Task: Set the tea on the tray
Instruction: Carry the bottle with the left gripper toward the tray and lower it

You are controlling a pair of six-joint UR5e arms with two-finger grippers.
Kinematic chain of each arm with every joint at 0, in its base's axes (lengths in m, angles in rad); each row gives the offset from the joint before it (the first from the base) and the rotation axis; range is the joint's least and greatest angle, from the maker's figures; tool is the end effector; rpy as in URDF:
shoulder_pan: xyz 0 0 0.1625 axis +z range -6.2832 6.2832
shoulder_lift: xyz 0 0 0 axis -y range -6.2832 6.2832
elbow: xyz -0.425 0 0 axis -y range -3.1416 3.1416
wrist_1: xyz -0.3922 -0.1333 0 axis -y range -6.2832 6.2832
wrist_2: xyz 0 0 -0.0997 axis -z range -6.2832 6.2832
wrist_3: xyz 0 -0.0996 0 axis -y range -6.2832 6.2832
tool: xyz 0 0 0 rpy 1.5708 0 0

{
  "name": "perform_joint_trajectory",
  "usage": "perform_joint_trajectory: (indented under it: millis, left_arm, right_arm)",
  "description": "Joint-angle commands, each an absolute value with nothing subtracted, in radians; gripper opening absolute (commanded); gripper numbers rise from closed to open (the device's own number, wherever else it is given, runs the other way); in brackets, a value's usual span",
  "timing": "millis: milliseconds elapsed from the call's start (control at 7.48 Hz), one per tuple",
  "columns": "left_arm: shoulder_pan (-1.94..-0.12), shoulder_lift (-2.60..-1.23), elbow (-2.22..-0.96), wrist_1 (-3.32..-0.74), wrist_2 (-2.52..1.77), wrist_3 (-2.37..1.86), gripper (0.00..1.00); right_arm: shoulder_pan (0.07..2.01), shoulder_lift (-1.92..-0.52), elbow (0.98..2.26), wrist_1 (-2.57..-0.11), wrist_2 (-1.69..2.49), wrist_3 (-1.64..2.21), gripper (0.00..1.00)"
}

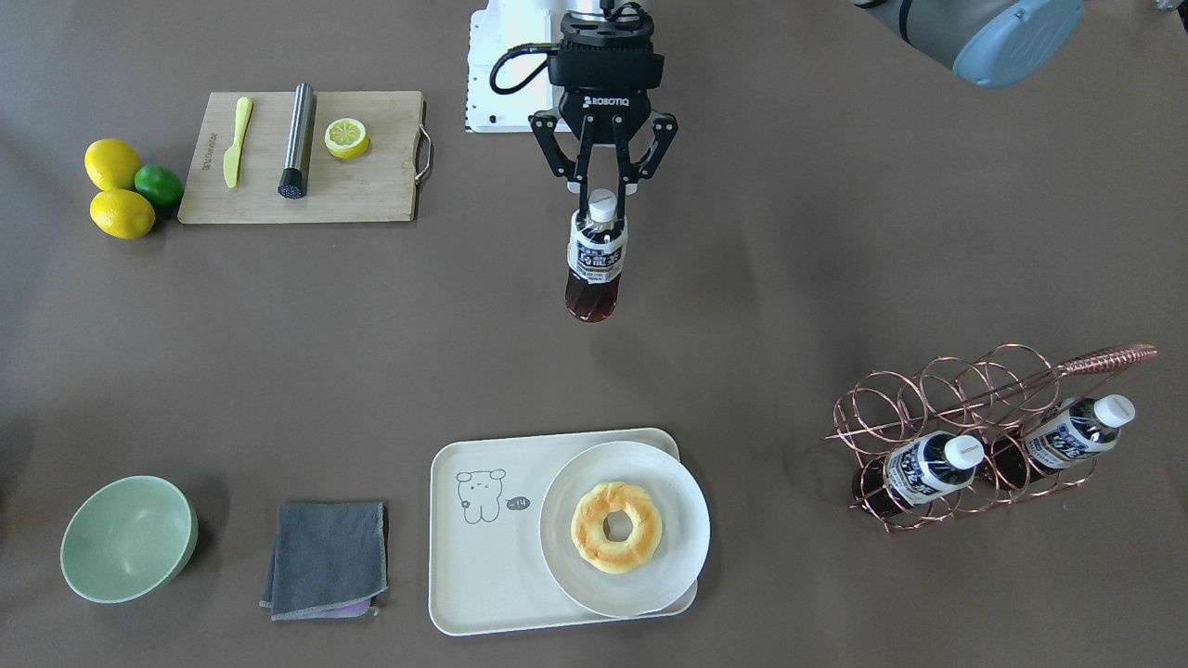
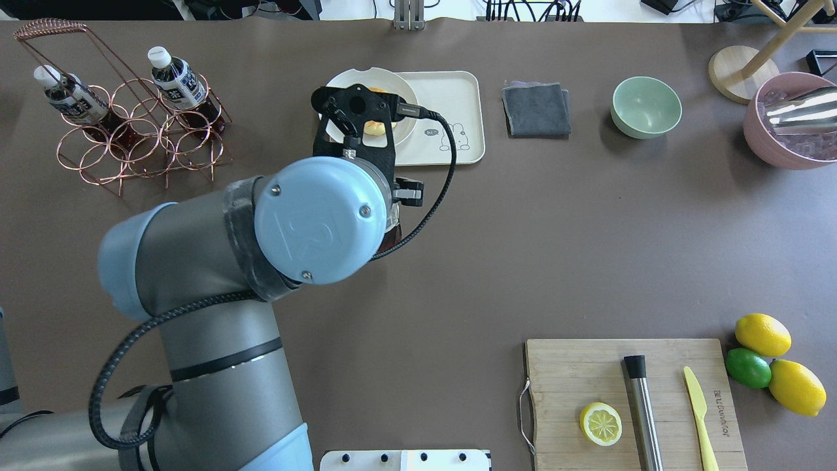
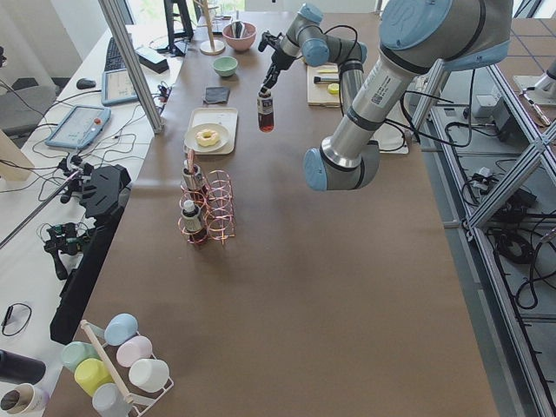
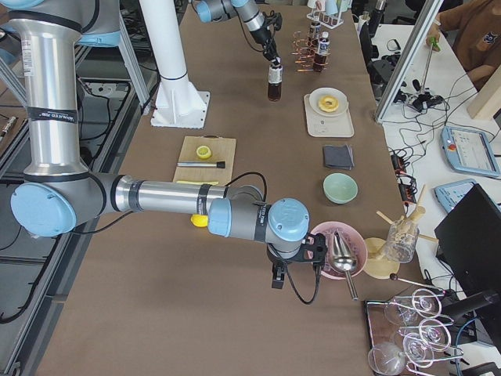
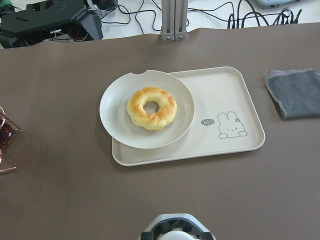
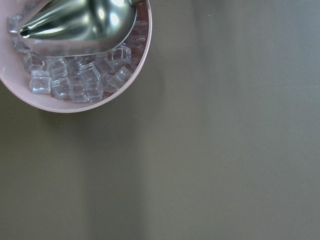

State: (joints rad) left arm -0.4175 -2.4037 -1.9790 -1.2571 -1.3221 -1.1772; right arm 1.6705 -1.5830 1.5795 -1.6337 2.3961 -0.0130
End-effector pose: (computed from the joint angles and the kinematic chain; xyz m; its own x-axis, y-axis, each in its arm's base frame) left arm 0.4648 -0.3788 0.0555 0.7262 0.0845 -0.6823 0.3189 0.8378 0.4432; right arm 0.1078 -0.4736 0.6629 0.6713 0.1031 0.7339 -0.0906 0.9943 -0.0568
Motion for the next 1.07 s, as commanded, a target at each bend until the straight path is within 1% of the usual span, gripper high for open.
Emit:
perform_joint_trajectory:
  millis: [0,267,935]
  left_arm:
    - [-0.335,-2.418,-1.945,-1.262,-1.270,-1.204,0.00]
    - [-0.319,-2.416,-1.901,-1.308,-1.272,-1.221,0.00]
    - [-0.319,-2.405,-1.891,-1.316,-1.270,-1.215,0.00]
  right_arm:
    - [1.671,-1.582,1.580,-1.634,2.396,-0.012,1.00]
    - [1.671,-1.583,1.578,-1.634,2.396,-0.012,1.00]
    - [1.671,-1.575,1.574,-1.634,2.396,-0.011,1.00]
